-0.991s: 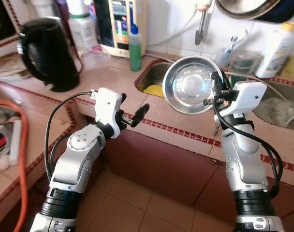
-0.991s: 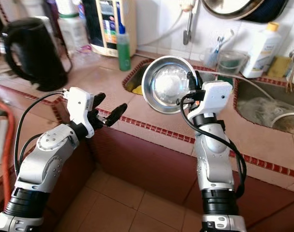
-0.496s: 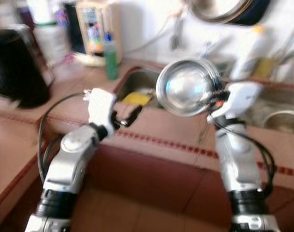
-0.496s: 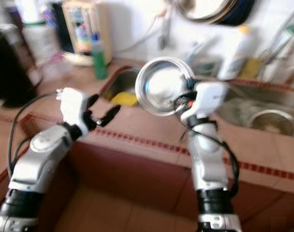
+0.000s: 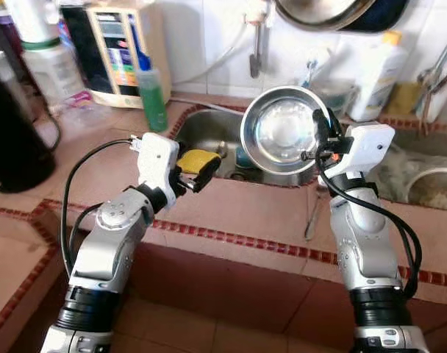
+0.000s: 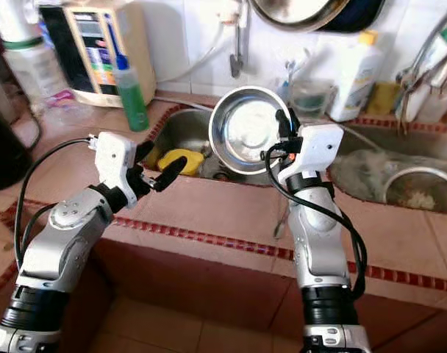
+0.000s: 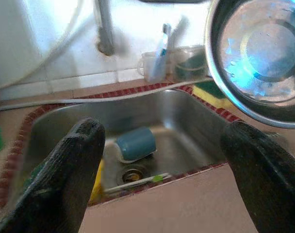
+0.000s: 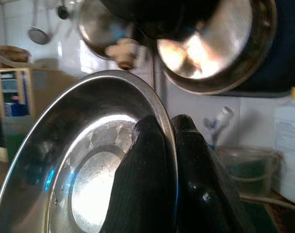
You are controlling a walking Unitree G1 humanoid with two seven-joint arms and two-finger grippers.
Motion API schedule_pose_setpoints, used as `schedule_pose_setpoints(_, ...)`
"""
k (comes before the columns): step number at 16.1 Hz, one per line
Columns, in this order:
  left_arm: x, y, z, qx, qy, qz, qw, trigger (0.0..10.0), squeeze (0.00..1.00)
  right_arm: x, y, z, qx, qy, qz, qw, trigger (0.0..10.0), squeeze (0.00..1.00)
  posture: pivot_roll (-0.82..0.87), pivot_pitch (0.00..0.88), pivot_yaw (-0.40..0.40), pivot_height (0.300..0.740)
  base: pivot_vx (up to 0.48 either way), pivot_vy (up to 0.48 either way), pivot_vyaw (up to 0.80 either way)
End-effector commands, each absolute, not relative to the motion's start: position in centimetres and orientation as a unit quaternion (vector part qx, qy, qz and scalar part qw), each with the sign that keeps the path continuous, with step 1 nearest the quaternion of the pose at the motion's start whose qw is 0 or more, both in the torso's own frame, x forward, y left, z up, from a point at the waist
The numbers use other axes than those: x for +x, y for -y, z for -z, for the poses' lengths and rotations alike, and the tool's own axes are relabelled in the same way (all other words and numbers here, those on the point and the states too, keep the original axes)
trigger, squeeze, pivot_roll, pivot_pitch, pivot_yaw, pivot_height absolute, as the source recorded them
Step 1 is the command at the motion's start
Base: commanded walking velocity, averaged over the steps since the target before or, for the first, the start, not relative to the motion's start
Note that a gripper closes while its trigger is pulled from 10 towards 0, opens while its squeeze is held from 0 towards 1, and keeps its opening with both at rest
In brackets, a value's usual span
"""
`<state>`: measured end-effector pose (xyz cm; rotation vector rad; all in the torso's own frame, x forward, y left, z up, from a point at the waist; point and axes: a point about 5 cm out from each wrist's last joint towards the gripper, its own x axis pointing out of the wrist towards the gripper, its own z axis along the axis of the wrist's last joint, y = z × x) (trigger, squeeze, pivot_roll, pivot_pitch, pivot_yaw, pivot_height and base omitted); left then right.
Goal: Kitchen organization
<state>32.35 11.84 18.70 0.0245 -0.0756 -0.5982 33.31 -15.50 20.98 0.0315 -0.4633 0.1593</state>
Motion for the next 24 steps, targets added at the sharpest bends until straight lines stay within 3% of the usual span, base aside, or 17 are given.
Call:
schedule_pose_setpoints(1,32.22,-11.17,-19.15,0.015,0.046,0.306,0.951,10.0,0.00,33.26,16.13,-21.63,0.013,0.244,-0.072,0.967,10.0,0.00,-0.19,0.011,0.032,0.740,0.277,0.000,0.00)
schedule_pose_setpoints(5,32.14,-11.01,-19.08,0.015,0.044,0.309,0.950,10.0,0.00,33.38,16.04,-21.37,0.015,0.232,-0.071,0.970,10.0,0.00,-0.19,0.011,0.032,0.740,0.278,0.000,-0.49)
schedule_pose_setpoints(24,32.17,-10.99,-18.91,0.010,0.035,0.314,0.949,10.0,0.00,33.60,16.11,-20.81,0.016,0.214,-0.069,0.974,10.0,0.00,-0.19,0.000,0.034,0.740,0.256,0.000,0.00)
